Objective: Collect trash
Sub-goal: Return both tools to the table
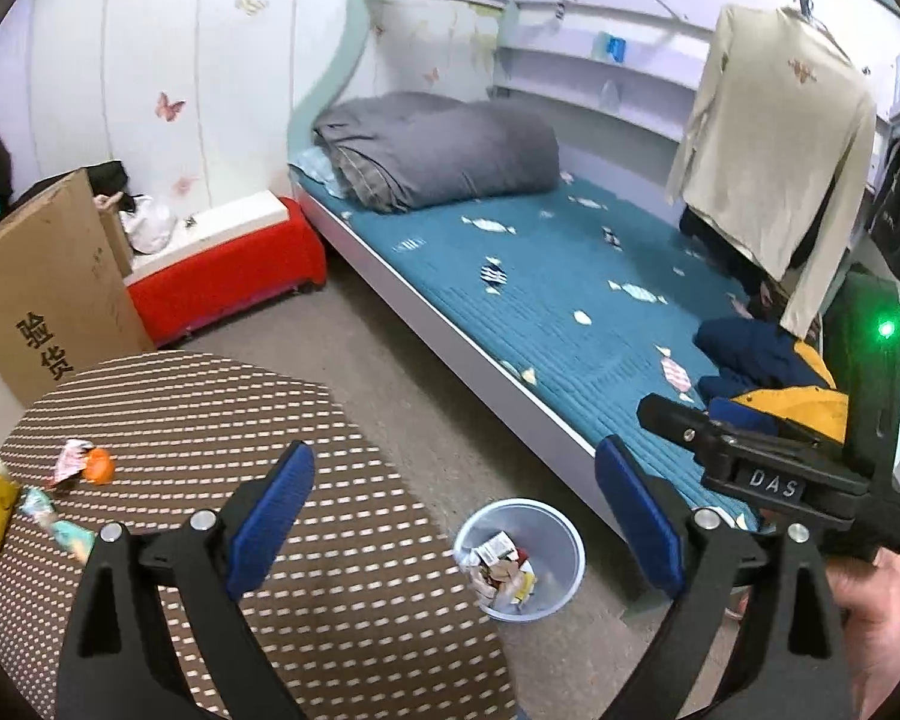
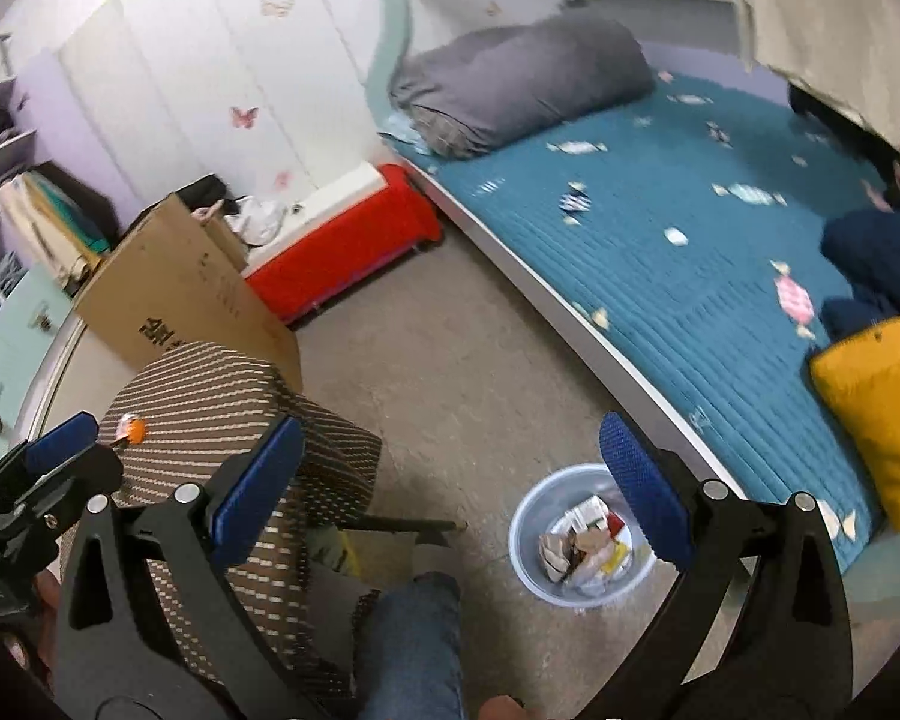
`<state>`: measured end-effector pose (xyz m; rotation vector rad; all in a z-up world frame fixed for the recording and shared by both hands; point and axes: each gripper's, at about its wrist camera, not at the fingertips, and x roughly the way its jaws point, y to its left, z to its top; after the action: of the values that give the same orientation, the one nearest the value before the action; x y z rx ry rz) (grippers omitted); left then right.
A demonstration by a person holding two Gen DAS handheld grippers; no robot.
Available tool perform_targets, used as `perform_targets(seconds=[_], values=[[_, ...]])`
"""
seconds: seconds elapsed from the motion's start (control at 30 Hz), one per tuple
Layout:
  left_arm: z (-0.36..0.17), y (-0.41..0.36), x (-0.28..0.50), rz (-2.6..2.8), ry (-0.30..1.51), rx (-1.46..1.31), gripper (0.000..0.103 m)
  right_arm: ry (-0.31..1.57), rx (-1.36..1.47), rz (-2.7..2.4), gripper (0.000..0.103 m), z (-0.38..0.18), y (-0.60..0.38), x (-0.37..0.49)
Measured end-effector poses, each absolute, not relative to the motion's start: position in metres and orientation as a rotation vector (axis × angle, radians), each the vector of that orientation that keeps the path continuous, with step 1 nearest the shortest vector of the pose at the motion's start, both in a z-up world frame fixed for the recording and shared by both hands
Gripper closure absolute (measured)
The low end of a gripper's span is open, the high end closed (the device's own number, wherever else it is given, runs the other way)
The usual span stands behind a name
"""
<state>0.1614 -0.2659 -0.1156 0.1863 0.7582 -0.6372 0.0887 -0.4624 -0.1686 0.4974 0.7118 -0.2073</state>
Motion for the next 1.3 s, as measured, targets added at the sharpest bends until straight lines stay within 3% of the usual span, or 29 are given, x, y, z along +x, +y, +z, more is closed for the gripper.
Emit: perform_targets(seconds=[0.7,1.3], values=[[-0.087,-0.095,0.175,-0.422,0.652,0.026,0.01,0.664,0.214,0.039,0.006,-0.109,-0.304,0.145],[-0.123,0.048,0.195,-0.189,0.655,-0.033,0.01,0.788,0.062,0.307,0.006,-0.135,-0.156,0.212]])
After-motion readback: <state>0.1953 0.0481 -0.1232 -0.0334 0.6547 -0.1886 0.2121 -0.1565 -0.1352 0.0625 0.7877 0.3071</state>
